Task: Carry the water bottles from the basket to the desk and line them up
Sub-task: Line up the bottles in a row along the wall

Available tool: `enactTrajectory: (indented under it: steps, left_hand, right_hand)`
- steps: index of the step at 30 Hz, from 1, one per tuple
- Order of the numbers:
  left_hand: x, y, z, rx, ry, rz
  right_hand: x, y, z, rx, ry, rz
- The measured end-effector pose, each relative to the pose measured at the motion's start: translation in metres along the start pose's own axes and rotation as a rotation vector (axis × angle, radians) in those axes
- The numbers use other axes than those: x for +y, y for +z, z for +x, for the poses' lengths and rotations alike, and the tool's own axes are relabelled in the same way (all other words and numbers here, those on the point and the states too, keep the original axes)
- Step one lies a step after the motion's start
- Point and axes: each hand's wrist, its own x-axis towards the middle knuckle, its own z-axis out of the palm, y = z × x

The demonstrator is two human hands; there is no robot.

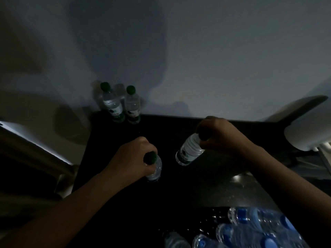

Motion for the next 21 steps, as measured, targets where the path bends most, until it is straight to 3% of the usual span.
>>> enactTrajectory:
  steps: [8, 21]
  left_hand:
    - [-0.051, -0.021, 0.002, 0.043, -0.073, -0.009]
    - [-0.103, -0.039, 0.007, 0.098, -0.187, -0.084]
  right_hand:
    - [-0.024, 0.009, 0.090, -0.082, -0.077, -0.061]
    - [-0.058, 0.017, 0.194, -0.080, -0.085, -0.125]
